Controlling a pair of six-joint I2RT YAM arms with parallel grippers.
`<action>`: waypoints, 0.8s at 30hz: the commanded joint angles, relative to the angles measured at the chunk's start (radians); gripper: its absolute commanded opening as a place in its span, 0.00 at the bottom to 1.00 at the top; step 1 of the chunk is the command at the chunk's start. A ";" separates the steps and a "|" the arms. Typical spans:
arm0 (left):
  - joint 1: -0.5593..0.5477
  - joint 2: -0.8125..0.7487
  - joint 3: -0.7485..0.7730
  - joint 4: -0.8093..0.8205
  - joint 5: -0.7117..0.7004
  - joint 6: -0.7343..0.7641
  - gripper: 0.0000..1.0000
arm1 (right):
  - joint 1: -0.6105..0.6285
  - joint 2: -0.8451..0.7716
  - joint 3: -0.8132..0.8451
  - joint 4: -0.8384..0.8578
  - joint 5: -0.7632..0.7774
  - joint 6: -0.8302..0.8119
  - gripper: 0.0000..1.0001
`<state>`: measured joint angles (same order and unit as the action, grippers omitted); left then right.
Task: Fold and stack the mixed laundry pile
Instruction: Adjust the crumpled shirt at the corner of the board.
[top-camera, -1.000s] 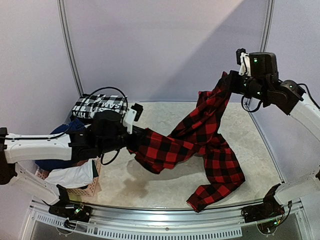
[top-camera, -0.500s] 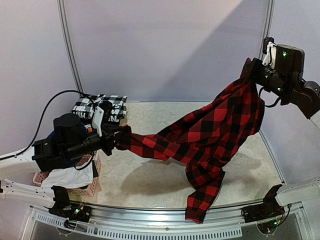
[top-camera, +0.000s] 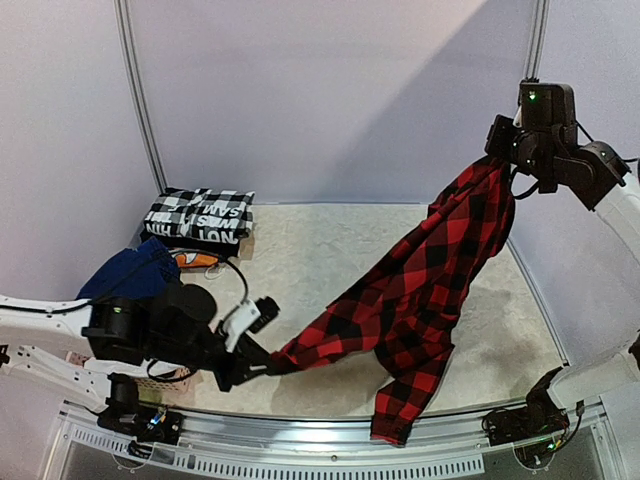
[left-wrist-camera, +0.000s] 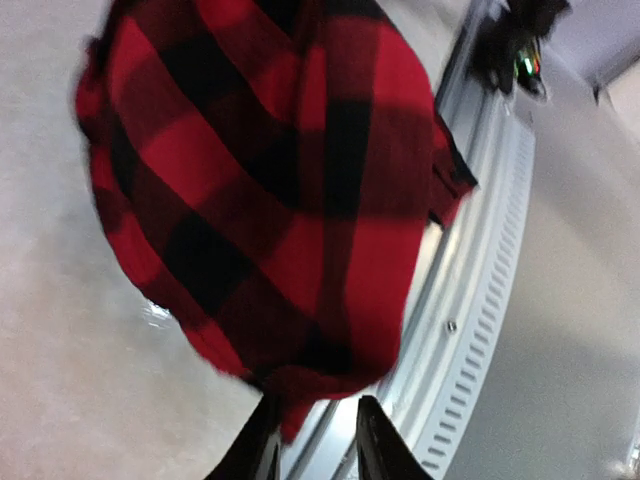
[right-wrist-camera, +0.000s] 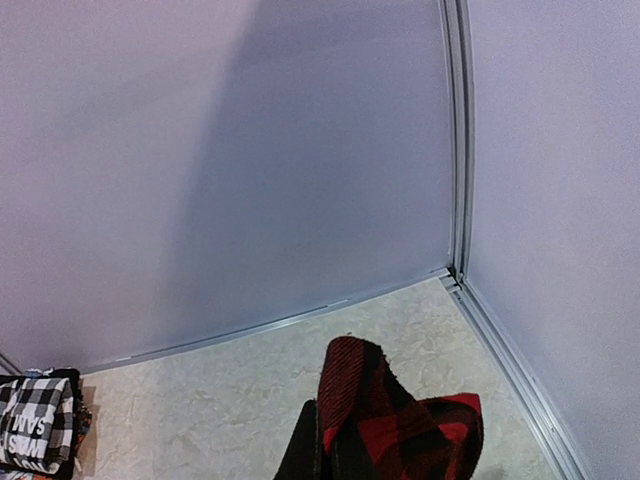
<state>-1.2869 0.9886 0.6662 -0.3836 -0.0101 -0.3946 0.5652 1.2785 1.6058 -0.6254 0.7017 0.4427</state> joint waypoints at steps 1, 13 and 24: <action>-0.093 0.185 0.019 0.097 0.174 0.037 0.42 | -0.025 0.013 0.023 -0.050 0.019 0.023 0.00; 0.059 0.434 0.241 0.182 -0.143 0.104 0.84 | -0.035 -0.071 -0.266 -0.022 -0.051 0.060 0.00; 0.249 0.885 0.656 0.129 -0.064 0.191 0.63 | -0.036 -0.107 -0.354 -0.019 -0.123 0.060 0.00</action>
<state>-1.0698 1.7580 1.2022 -0.2085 -0.1066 -0.2359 0.5354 1.2045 1.2881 -0.6628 0.6125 0.4927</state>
